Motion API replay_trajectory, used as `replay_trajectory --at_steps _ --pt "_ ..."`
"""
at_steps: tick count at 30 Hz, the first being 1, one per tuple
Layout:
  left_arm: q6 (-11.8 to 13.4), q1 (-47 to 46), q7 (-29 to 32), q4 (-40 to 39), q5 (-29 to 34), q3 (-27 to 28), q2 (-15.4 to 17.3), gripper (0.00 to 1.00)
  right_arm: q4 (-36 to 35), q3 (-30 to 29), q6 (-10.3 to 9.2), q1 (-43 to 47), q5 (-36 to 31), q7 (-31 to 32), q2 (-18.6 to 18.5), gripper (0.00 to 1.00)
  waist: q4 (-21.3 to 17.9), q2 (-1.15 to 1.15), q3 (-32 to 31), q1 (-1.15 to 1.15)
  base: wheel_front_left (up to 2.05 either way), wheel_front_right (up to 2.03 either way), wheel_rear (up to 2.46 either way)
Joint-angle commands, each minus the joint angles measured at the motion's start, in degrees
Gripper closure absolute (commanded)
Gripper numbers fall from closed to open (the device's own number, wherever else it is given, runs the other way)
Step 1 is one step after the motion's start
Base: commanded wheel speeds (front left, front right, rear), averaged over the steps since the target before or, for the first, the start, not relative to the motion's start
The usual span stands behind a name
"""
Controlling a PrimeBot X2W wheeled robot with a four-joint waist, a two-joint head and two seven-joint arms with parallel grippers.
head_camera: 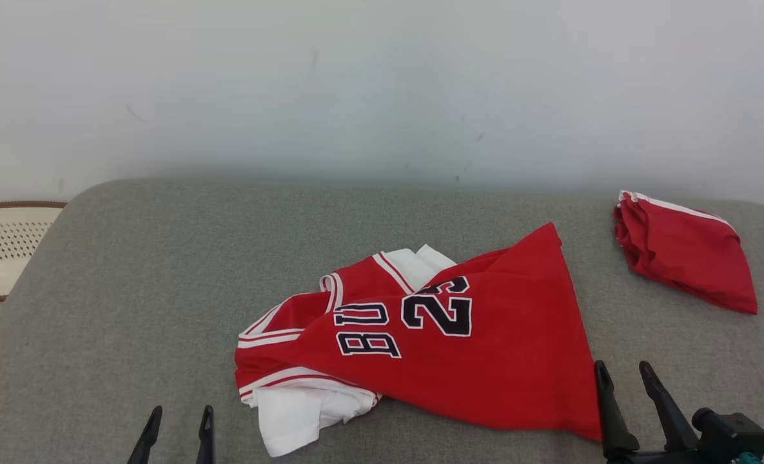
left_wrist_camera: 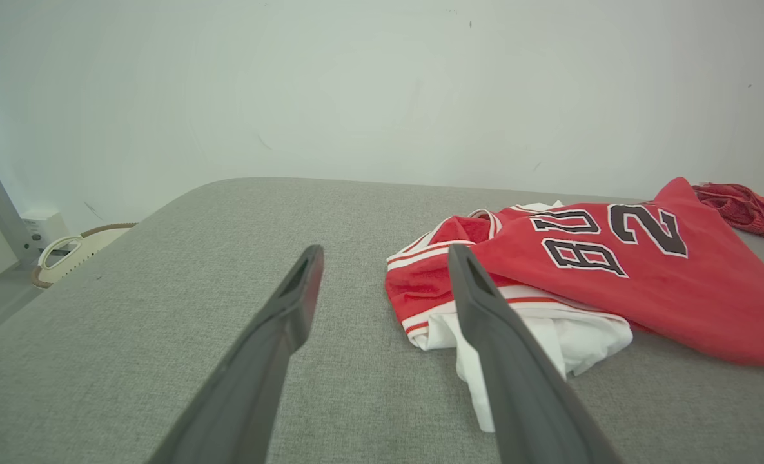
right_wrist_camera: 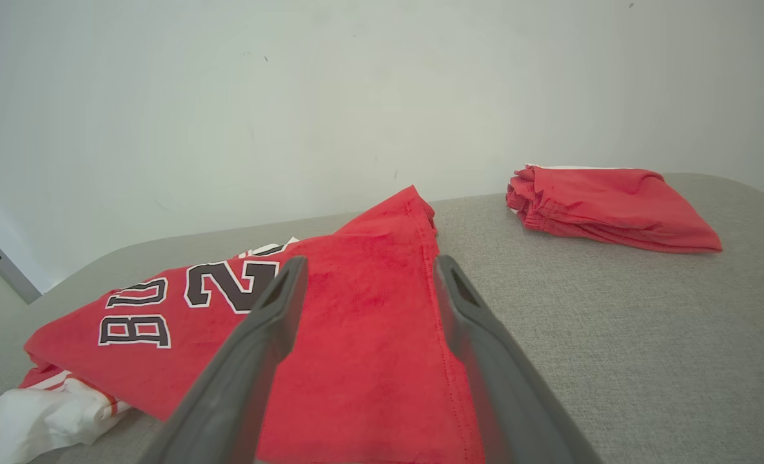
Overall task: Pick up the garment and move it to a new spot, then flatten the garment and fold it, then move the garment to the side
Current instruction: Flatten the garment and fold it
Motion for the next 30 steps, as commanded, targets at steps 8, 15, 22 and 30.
replay_trajectory --at_steps 8,15,22,30 --pt "0.43 0.92 -0.23 0.13 0.69 0.13 0.35 0.00 -0.35 0.48 -0.07 -0.01 -0.43 0.54 -0.66 0.00 -0.17 0.00 0.02 0.00 0.00 0.00 0.00" --pt "0.67 1.05 -0.23 0.26 0.96 -0.05 0.47 0.00 -0.40 0.01 -0.07 0.31 -0.95 1.01 -0.74 0.00 -0.23 0.00 0.26 0.00 0.00 0.00 0.00" --pt "0.86 1.07 -0.23 0.32 0.96 -0.14 0.50 0.00 -0.41 0.06 -0.07 0.26 -0.96 1.27 -0.81 0.00 -0.40 0.00 0.50 0.00 0.00 0.00 0.00" --pt "0.90 0.95 -0.23 0.33 0.72 -0.19 0.49 0.00 -0.40 0.10 -0.07 0.30 -0.98 1.35 -0.80 0.00 -0.45 0.00 0.69 0.00 0.00 0.00 0.00"
